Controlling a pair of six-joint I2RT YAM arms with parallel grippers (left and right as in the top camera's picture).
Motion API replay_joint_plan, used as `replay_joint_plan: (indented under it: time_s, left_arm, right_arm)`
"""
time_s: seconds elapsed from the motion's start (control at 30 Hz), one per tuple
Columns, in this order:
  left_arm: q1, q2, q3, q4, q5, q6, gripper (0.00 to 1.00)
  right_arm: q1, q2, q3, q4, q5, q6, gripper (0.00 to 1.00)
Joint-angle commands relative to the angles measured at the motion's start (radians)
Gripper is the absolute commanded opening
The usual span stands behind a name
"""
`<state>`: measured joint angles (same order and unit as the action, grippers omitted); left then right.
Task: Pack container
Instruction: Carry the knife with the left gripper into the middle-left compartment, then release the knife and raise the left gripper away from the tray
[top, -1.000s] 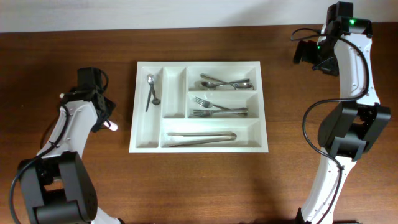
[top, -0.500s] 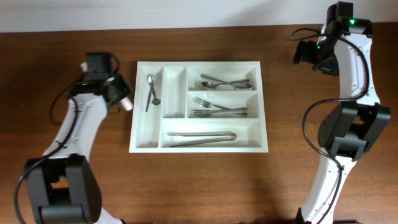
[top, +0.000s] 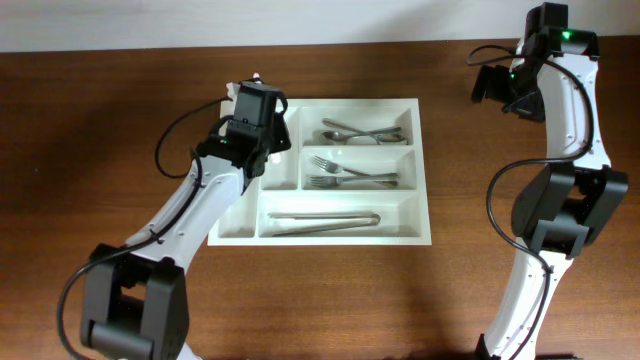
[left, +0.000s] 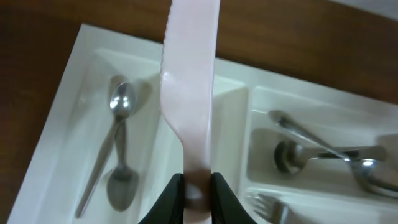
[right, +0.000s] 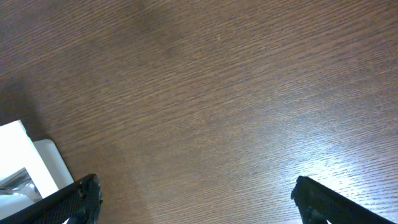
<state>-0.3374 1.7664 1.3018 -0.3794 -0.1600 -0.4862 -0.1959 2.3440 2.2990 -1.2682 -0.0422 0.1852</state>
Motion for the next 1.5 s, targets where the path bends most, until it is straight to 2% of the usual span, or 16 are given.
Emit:
replay_joint_plan:
  time_s: [0.0, 0.3, 0.5, 0.53, 0.57, 0.63, 0.7, 0.77, 0.93, 1.03, 1.1, 1.2, 1.47]
  left_arm:
    - [0.002, 0.085, 0.014, -0.037, -0.036, 0.011, 0.02]
    - [-0.004, 0.102, 0.014, -0.04, -0.023, 0.094, 0.02]
    - [-0.008, 0.102, 0.014, -0.041, -0.023, 0.1, 0.03]
    - [-0.008, 0.102, 0.014, -0.041, -0.023, 0.1, 0.09]
    - [-0.008, 0.102, 0.014, -0.041, -0.023, 0.099, 0.27]
    - [-0.008, 0.102, 0.014, -0.041, -0.023, 0.099, 0.39]
    - [-0.008, 0.102, 0.014, -0.041, -0.023, 0.099, 0.57]
    - [-0.008, 0.102, 0.014, -0.04, -0.023, 0.099, 0.64]
    - [-0.006, 0.101, 0.032, -0.034, -0.037, 0.099, 0.73]
    - [-0.004, 0.087, 0.092, -0.063, -0.107, 0.1, 0.78]
    - [0.006, 0.063, 0.145, -0.094, -0.176, 0.099, 0.92]
    - [0.043, 0.02, 0.22, -0.149, -0.261, 0.099, 1.0]
    - [0.257, -0.069, 0.29, -0.269, -0.275, 0.099, 0.99]
  right_arm:
    - [-0.002, -0.037, 0.016, 0.001, 0.002, 0.011, 0.99]
    - [-0.002, -0.037, 0.016, 0.0, 0.002, 0.011, 0.99]
    - [-0.002, -0.037, 0.016, 0.0, 0.002, 0.011, 0.99]
    - [-0.002, -0.037, 0.016, 0.0, 0.002, 0.011, 0.99]
    - [-0.002, -0.037, 0.016, 0.0, 0.002, 0.011, 0.99]
    - [-0.002, -0.037, 0.016, 0.001, 0.002, 0.011, 0.99]
    - [-0.002, -0.037, 0.016, 0.0, 0.002, 0.011, 0.99]
    - [-0.002, -0.037, 0.016, 0.001, 0.002, 0.011, 0.99]
    - [-0.002, -0.037, 0.016, 0.001, 0.002, 0.011, 0.99]
    - [-0.002, -0.037, 0.016, 0.0, 0.002, 0.011, 0.99]
    - [-0.002, -0.037, 0.016, 0.0, 0.002, 0.011, 0.99]
    - [-0.002, -0.037, 0.016, 0.0, 0.002, 0.011, 0.99]
    - [-0.002, -0.037, 0.016, 0.0, 0.002, 0.011, 0.99]
